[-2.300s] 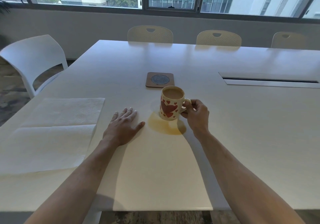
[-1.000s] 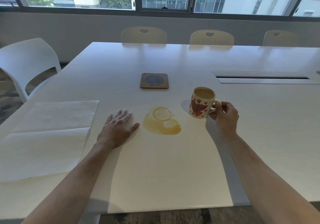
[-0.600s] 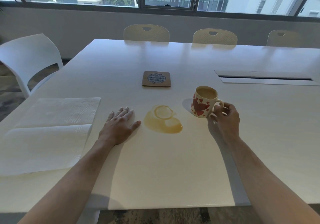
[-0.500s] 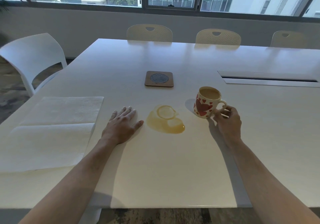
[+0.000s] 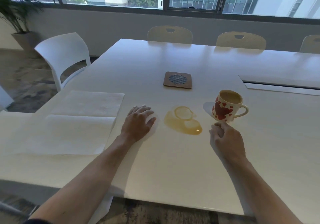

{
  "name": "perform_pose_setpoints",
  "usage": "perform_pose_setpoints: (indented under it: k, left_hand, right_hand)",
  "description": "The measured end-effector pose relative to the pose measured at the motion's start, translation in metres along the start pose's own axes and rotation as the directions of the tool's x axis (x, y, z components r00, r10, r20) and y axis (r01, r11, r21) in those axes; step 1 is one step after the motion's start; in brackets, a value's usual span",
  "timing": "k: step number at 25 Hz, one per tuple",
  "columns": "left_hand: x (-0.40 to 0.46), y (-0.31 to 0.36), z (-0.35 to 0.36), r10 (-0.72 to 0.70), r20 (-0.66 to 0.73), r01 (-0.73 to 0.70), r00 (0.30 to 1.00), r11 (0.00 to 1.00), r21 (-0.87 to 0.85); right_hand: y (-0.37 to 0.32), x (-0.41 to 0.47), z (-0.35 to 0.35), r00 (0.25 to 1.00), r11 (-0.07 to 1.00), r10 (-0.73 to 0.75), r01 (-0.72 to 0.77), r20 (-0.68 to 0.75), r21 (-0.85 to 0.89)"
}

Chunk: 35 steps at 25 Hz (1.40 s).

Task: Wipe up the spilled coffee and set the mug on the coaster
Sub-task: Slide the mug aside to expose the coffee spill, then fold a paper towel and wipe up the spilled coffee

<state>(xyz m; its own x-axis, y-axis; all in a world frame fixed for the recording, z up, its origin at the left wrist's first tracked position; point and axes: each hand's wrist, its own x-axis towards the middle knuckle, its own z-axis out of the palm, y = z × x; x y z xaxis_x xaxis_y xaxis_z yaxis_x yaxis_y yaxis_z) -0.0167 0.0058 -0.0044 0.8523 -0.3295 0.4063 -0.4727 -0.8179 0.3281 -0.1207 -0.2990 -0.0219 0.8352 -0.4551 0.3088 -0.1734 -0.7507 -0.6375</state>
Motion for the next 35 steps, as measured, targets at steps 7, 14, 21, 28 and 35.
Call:
perform_pose_setpoints:
  k: [7,14,21,28,35]
  left_hand:
    - [-0.009,-0.024,-0.029,-0.267,-0.083,0.279,0.96,0.937,0.208]
    - [-0.011,-0.048,-0.047,-0.538,-0.038,0.523,0.842,0.798,0.299]
    - [-0.011,-0.043,-0.049,-0.422,0.051,0.368,0.905,0.838,0.403]
    - [-0.008,-0.036,-0.054,-0.376,0.117,0.296,0.919,0.855,0.425]
    - [-0.005,-0.019,-0.06,-0.33,0.006,0.297,0.944,0.858,0.418]
  right_hand:
    - [0.003,0.001,0.002,0.979,0.97,-0.175,0.19,0.107,-0.149]
    - [0.002,0.0,-0.001,0.975,0.97,-0.172,0.193,0.141,-0.148]
    - [-0.001,-0.003,-0.003,0.98,0.978,-0.144,0.161,0.136,-0.132]
    - [-0.003,-0.005,-0.007,0.98,0.975,-0.156,0.172,0.122,-0.139]
    - [-0.005,-0.006,-0.007,0.984,0.978,-0.138,0.154,0.114,-0.143]
